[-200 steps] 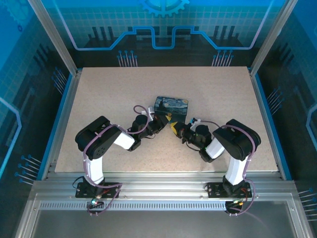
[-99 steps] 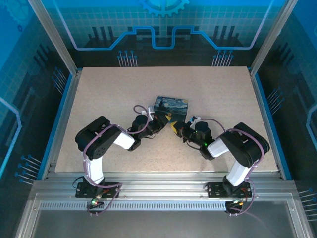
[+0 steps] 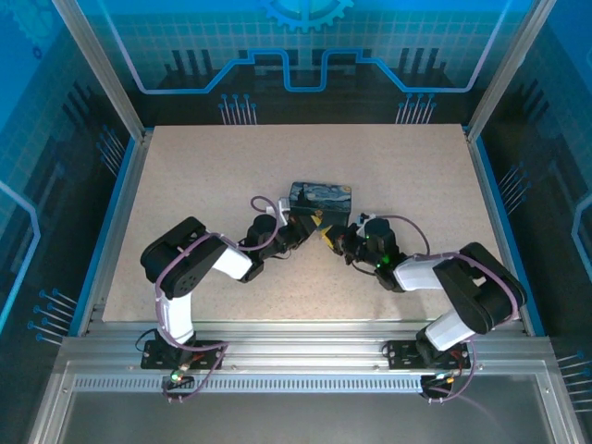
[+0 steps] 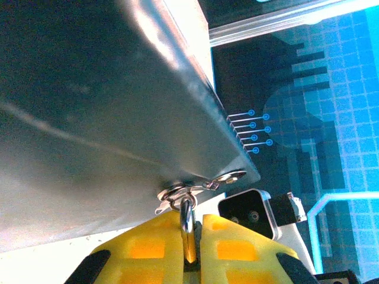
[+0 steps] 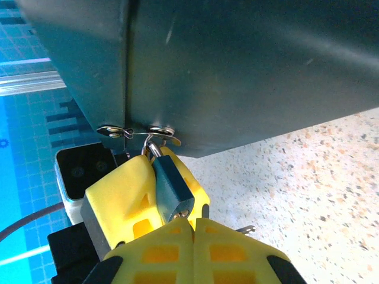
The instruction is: Unlock the padlock with the key
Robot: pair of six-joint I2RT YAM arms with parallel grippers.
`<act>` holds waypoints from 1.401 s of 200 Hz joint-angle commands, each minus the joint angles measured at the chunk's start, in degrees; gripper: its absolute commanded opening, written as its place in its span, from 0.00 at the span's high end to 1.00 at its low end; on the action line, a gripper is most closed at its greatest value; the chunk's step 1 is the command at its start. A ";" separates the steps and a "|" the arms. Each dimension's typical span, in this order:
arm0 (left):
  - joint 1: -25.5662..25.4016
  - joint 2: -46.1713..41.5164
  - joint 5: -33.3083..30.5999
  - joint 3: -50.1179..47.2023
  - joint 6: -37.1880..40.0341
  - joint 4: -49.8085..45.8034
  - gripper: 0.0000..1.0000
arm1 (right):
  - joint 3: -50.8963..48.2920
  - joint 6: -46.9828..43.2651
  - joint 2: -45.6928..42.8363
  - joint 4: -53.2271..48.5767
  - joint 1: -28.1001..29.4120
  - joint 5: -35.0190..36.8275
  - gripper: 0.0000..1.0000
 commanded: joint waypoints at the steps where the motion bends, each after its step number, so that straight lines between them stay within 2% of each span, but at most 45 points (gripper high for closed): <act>1: -3.73 -0.38 8.77 0.20 0.59 2.49 1.00 | 3.29 -2.49 -1.24 -3.09 -1.37 1.38 1.00; 50: -3.85 -0.77 7.27 -0.19 0.98 2.20 1.00 | 4.29 -4.20 1.83 -3.41 -1.44 -1.71 1.00; 78: -3.53 -1.57 4.81 -0.60 2.80 -0.66 1.00 | 4.12 -6.22 2.65 -4.89 -1.52 -4.29 0.93; 106: -3.03 -1.52 3.61 -0.50 3.04 -1.42 1.00 | 2.33 -8.65 -0.09 -9.02 -2.22 -4.61 0.83; 120: -2.86 -1.37 3.26 -0.37 2.82 -1.41 1.00 | 1.65 -10.79 -2.79 -12.07 -2.81 -4.47 0.81; 153: -2.81 -1.78 2.89 -0.41 2.62 -1.50 1.00 | 2.14 -18.83 -11.75 -27.84 -3.59 -1.93 0.72; 175: -2.72 -2.27 3.13 -0.41 2.51 -2.12 1.00 | 3.63 -26.00 -17.59 -39.87 -3.35 1.91 0.71; 200: -2.73 -2.53 3.25 -0.50 2.25 -2.21 1.00 | 5.27 -33.59 -22.33 -48.81 -2.33 6.62 0.71; 235: -2.66 -2.70 3.39 -0.42 2.08 -2.82 1.00 | 8.86 -44.05 -24.73 -58.00 -0.13 11.44 0.67; 280: -2.73 -3.10 3.67 -0.24 2.08 -3.69 1.00 | 13.50 -53.54 -21.33 -61.47 3.47 12.63 0.60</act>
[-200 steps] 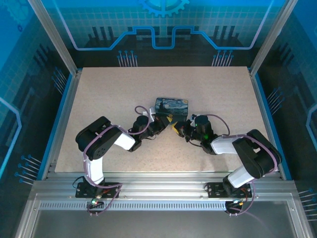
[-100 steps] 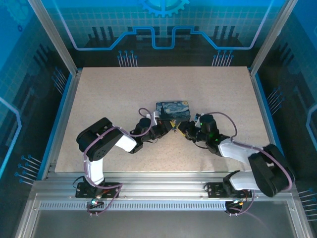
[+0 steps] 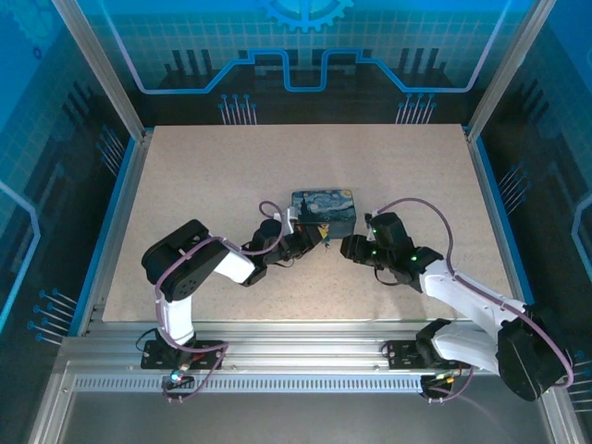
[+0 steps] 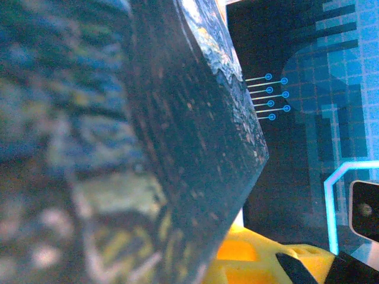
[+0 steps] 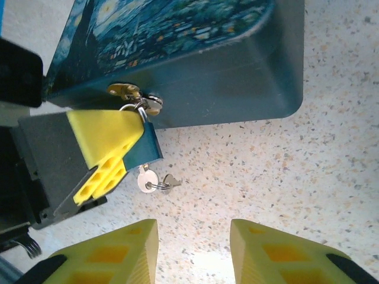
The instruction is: Unlock the padlock with the key
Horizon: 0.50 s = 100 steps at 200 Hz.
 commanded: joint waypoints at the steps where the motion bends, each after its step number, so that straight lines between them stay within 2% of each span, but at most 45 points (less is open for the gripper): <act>1: -0.15 -2.51 1.50 0.09 0.50 0.98 1.00 | 3.52 -8.39 2.31 -5.14 2.30 2.37 0.60; 49: -0.18 -2.87 1.74 0.53 0.47 0.30 1.00 | 9.20 -13.25 9.96 -6.65 6.87 4.84 0.57; 100: -0.07 -2.95 2.11 0.88 0.50 -0.30 1.00 | 14.45 -15.46 15.87 -9.00 10.04 9.34 0.60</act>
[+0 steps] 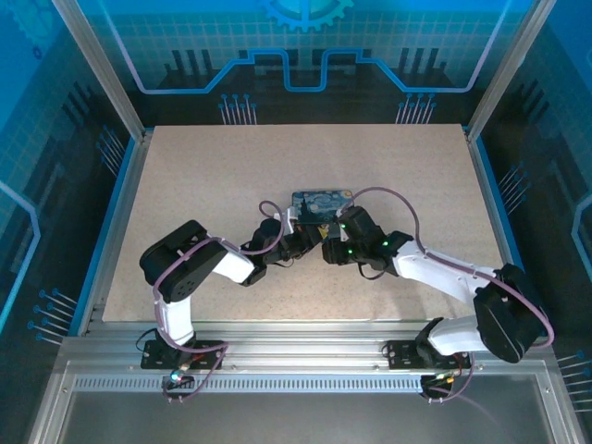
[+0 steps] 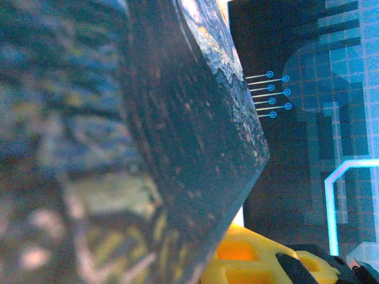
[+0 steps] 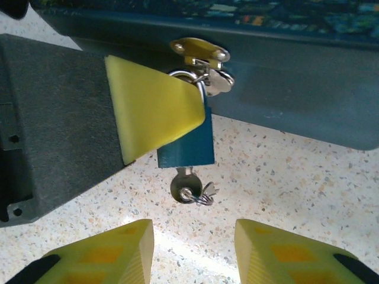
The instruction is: Unlock the padlock with the key
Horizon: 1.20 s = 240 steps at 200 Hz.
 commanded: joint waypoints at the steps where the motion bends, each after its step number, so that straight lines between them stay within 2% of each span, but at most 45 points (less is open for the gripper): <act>1: -0.09 -2.19 1.70 0.88 0.48 1.03 1.00 | 3.40 -2.54 2.02 -2.85 1.60 3.62 0.60; 114: 0.13 -2.10 1.88 0.88 -0.15 1.90 1.00 | 9.20 -4.32 7.69 -4.98 3.82 7.48 0.63; 205: 1.12 -2.47 2.59 0.44 -1.05 2.90 1.00 | 0.68 -3.31 -0.30 1.46 6.36 10.62 0.62; 240: 1.19 -2.45 2.59 0.44 -1.13 2.99 1.00 | 0.75 -4.00 -0.08 1.46 6.44 11.26 0.61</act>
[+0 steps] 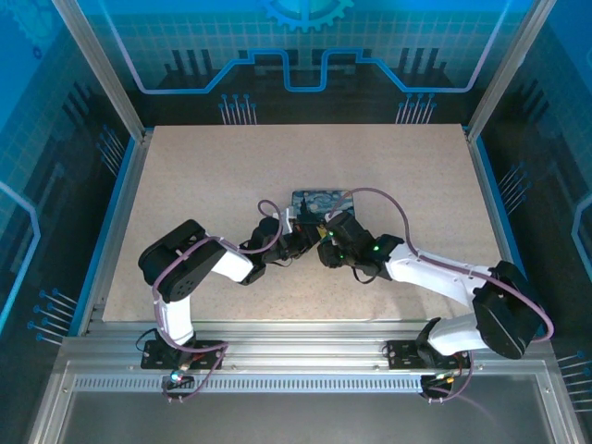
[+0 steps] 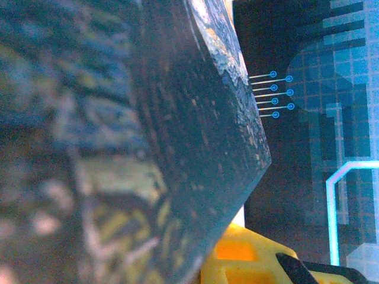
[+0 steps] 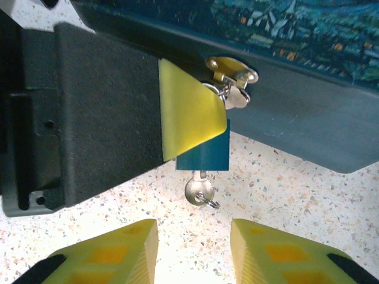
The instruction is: Unlock the padlock with the key
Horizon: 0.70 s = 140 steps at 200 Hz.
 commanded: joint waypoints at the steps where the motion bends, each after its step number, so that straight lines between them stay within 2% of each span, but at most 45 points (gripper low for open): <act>1: 0.35 -2.23 1.58 0.49 -0.91 3.97 1.00 | -0.34 -0.48 -0.26 1.35 0.74 1.64 0.61; 61: 0.36 -2.58 1.71 0.61 -1.05 3.80 1.00 | -0.12 -0.23 3.53 3.63 0.79 2.40 0.60; 140: 0.44 -2.76 2.05 0.55 -1.22 3.80 1.00 | 2.07 -1.12 7.00 3.90 0.70 4.22 0.66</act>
